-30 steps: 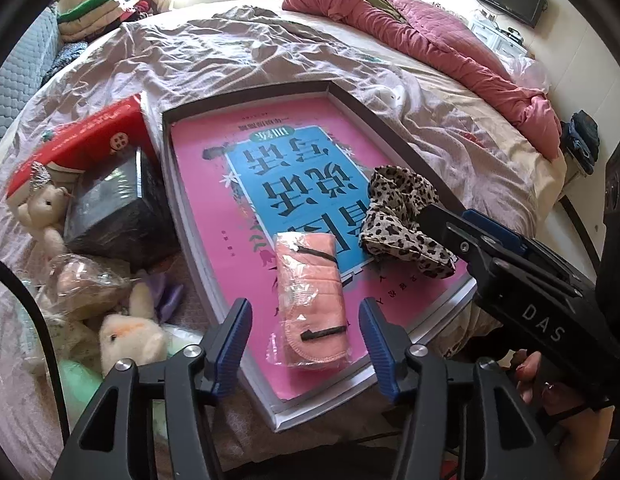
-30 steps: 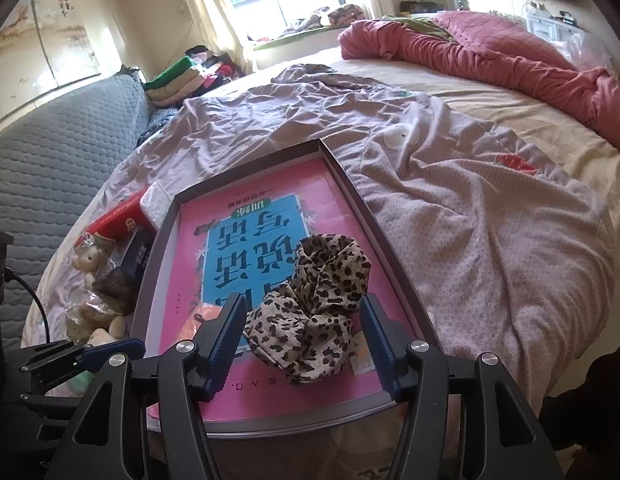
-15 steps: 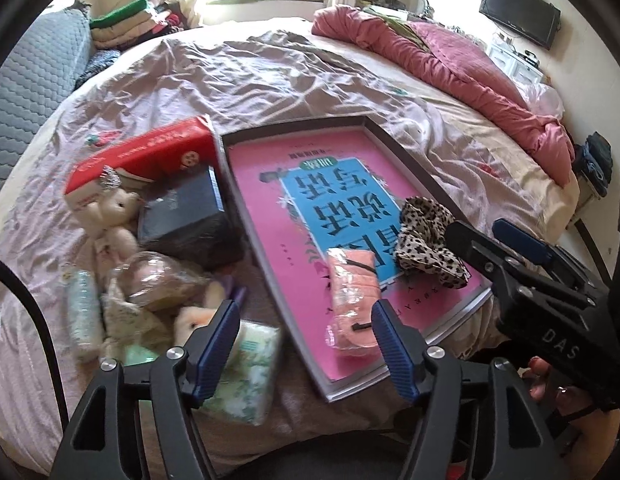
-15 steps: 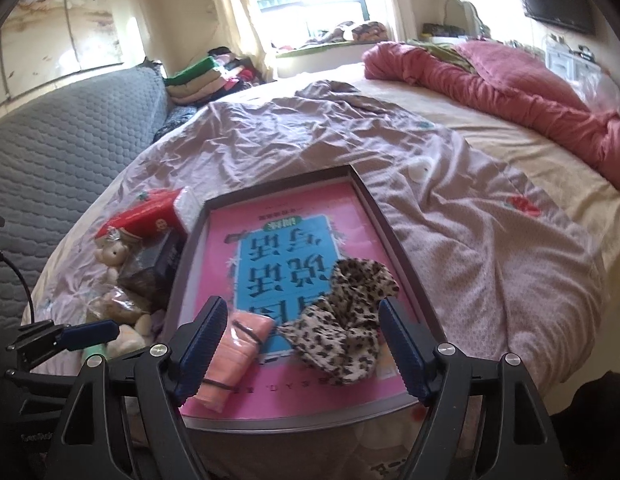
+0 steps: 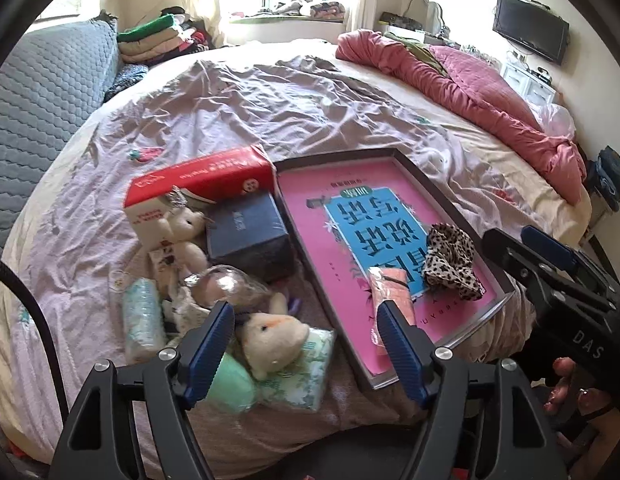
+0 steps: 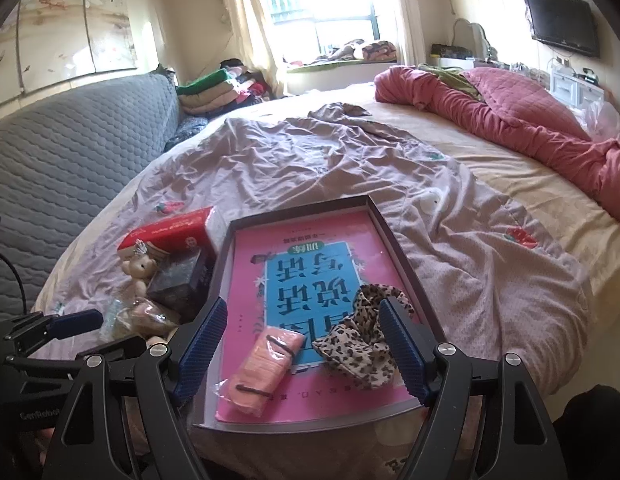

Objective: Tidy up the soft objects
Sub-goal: 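Withdraw both open tools from the tray back toward the pile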

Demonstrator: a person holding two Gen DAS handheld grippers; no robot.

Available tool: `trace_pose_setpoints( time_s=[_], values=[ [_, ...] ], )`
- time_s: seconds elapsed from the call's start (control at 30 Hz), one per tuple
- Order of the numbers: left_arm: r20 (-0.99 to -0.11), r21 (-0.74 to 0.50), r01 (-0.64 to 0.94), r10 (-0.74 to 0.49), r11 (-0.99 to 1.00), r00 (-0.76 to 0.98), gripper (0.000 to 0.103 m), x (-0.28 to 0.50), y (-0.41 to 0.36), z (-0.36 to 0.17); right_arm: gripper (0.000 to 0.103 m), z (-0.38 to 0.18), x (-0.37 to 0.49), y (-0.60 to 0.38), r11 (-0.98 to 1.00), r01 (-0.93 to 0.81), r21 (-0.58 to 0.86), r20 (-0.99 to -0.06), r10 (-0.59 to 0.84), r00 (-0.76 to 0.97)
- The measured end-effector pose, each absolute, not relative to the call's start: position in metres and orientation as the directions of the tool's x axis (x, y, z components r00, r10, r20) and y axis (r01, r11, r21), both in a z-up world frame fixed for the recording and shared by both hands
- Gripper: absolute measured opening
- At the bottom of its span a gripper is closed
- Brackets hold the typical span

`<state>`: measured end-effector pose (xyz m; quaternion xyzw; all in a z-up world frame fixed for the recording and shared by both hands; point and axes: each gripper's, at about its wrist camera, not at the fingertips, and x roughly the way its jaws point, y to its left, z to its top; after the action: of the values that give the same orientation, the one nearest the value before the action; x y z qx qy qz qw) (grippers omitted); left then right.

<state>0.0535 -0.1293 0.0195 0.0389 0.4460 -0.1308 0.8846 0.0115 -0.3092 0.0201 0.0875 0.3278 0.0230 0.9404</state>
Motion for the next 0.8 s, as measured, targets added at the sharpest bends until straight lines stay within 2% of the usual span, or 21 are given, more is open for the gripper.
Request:
trace_pose_setpoints(
  time_s=[0.4,0.53,0.8],
  values=[
    [-0.79,-0.071,0.216,-0.187,0.974,0.584,0.074,0.049,-0.093,0.033,0.08,0.043,0.003,-0.279,0.99,-0.042,0.137,-0.6,0.117,0.792],
    [-0.787,-0.038,0.185,-0.143,0.982,0.6,0.074,0.05,-0.073,0.038,0.08,0.048,0.001,-0.27,0.99,-0.06,0.13,-0.594,0.126,0.794],
    [-0.776,-0.05,0.112,-0.109,0.992,0.622,0.074,0.052,-0.03,0.048,0.08,0.052,0.0,-0.254,0.988,-0.097,0.117,-0.597,0.148,0.788]
  ],
)
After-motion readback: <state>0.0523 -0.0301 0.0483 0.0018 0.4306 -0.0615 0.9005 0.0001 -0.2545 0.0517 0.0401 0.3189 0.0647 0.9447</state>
